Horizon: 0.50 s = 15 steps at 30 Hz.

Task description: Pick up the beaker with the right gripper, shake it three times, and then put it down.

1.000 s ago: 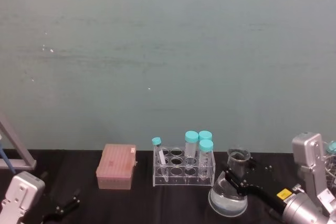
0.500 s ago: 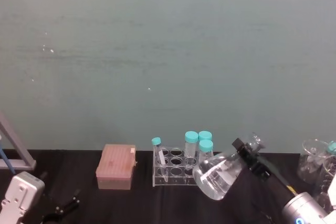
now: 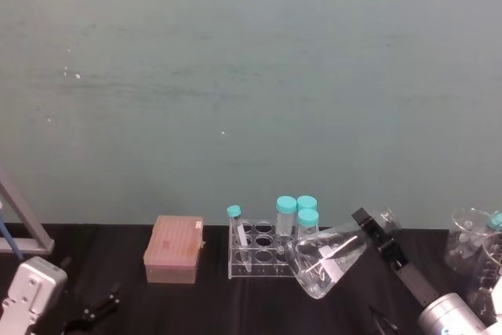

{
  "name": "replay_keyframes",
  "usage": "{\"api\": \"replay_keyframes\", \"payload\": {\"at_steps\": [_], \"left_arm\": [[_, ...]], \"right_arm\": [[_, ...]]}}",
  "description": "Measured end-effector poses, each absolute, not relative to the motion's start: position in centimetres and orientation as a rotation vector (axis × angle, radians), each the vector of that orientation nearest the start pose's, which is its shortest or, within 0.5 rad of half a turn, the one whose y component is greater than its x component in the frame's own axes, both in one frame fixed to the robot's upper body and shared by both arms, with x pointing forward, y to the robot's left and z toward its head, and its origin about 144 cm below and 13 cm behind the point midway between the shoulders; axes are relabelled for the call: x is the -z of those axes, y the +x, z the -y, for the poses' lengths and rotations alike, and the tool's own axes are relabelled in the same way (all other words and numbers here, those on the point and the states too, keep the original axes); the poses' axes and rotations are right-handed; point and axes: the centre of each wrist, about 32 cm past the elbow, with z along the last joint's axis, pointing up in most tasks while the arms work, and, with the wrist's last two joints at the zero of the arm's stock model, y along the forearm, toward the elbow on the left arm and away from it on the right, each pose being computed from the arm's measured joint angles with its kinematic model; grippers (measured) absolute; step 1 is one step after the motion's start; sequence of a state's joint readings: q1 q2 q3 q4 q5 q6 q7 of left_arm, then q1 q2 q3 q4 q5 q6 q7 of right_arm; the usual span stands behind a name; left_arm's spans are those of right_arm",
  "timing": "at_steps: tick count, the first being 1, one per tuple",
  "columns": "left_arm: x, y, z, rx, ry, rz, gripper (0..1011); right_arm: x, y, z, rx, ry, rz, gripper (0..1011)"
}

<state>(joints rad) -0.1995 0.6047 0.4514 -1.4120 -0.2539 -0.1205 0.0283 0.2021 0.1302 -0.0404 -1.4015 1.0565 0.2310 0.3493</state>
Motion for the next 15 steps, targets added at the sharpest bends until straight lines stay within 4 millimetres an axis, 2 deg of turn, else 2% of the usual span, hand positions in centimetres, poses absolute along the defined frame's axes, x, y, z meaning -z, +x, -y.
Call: {"api": "replay_keyframes", "payload": {"at_steps": [3,7,15], "left_arm": [[-114.0,48.9,-31.0,-1.248,0.305,0.285,1000],[-114.0,48.9,-31.0,-1.248,0.305,0.285,1000],[-114.0,48.9,-31.0,-1.248,0.304,0.285,1000]], "right_arm": [[-116.2,51.7,26.1,1.0,0.628,-0.689,453],[-116.9,51.9,27.1,1.033,0.478,-0.551,453],[-119.9,52.3,30.8,1.089,-0.085,-0.017,453]]}}
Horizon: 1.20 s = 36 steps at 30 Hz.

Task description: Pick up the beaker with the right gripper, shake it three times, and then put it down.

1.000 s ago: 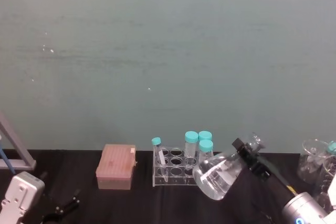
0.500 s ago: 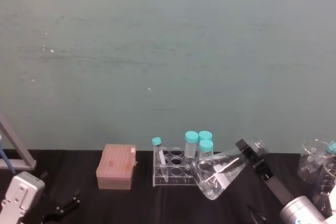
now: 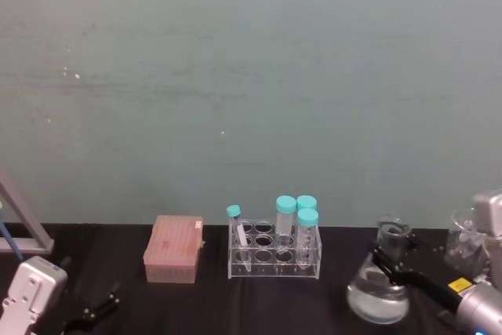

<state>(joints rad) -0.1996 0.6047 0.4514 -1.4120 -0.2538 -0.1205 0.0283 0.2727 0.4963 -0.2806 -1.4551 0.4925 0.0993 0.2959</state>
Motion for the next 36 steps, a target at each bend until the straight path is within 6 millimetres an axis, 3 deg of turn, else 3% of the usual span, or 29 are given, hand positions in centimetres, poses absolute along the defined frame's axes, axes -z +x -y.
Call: {"api": "replay_keyframes", "payload": {"at_steps": [8,18,25,31,36], "left_arm": [[-114.0,48.9,-31.0,-1.248,0.305,0.285,1000],[-114.0,48.9,-31.0,-1.248,0.305,0.285,1000],[-114.0,48.9,-31.0,-1.248,0.305,0.285,1000],[-114.0,48.9,-31.0,-1.248,0.304,0.285,1000],[-114.0,48.9,-31.0,-1.248,0.305,0.285,1000]], "right_arm": [[-122.5,52.1,31.8,1.03,-0.534,0.517,453],[-123.0,51.8,31.3,0.973,-0.679,0.744,453],[-122.5,51.8,31.0,1.0,-0.547,0.658,453],[-120.6,52.0,30.1,1.039,-0.16,0.278,453],[-119.5,52.2,29.2,1.022,0.007,0.088,453]]}}
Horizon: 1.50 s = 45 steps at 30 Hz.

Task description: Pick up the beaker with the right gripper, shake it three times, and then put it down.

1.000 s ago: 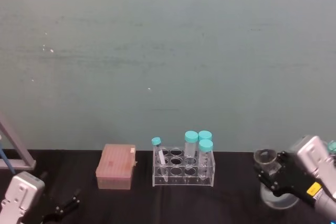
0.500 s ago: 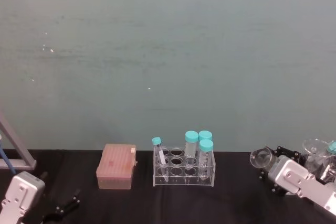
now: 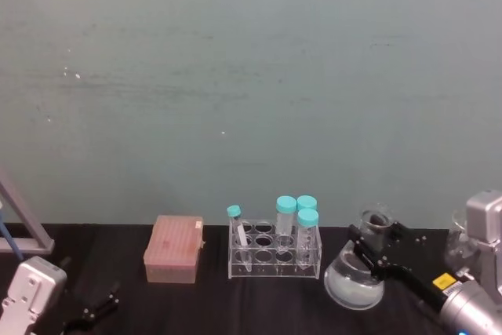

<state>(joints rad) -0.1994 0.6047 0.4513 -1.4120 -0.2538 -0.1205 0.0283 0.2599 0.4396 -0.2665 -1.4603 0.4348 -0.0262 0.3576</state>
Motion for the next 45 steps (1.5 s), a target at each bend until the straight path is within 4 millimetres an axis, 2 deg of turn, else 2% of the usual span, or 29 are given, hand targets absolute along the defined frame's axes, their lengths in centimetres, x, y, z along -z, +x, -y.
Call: {"api": "replay_keyframes", "payload": {"at_steps": [5,21,45], "left_arm": [[-113.98,48.86,-30.97,-1.248,0.304,0.285,1000],[-113.98,48.86,-30.97,-1.248,0.305,0.285,1000],[-113.98,48.86,-30.97,-1.248,0.304,0.285,1000]], "right_arm": [[-119.1,52.27,28.75,1.008,0.045,0.012,453],[-118.98,52.3,28.34,0.995,-0.076,-0.052,453],[-118.85,52.37,28.29,0.989,-0.079,-0.056,453]]}}
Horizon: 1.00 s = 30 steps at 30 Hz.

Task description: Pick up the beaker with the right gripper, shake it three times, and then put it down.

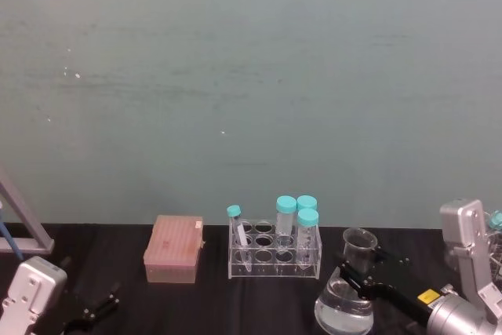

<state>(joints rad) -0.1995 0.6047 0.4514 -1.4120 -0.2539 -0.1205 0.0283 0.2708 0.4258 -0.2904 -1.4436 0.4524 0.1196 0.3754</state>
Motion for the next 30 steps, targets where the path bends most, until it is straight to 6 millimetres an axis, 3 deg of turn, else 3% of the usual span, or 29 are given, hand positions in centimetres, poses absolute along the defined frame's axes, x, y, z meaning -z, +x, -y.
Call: {"api": "replay_keyframes", "payload": {"at_steps": [13,15,21,30], "left_arm": [[-114.0,48.9,-31.0,-1.248,0.304,0.285,1000],[-114.0,48.9,-31.0,-1.248,0.304,0.285,1000],[-114.0,48.9,-31.0,-1.248,0.304,0.285,1000],[-114.0,48.9,-31.0,-1.248,0.304,0.285,1000]], "right_arm": [[-118.8,52.4,28.4,0.983,-0.056,-0.069,453],[-118.5,52.4,28.6,0.97,0.007,-0.111,453],[-116.0,52.1,27.6,0.901,0.504,-0.482,453],[-114.8,51.4,26.0,0.862,0.773,-0.766,453]]}}
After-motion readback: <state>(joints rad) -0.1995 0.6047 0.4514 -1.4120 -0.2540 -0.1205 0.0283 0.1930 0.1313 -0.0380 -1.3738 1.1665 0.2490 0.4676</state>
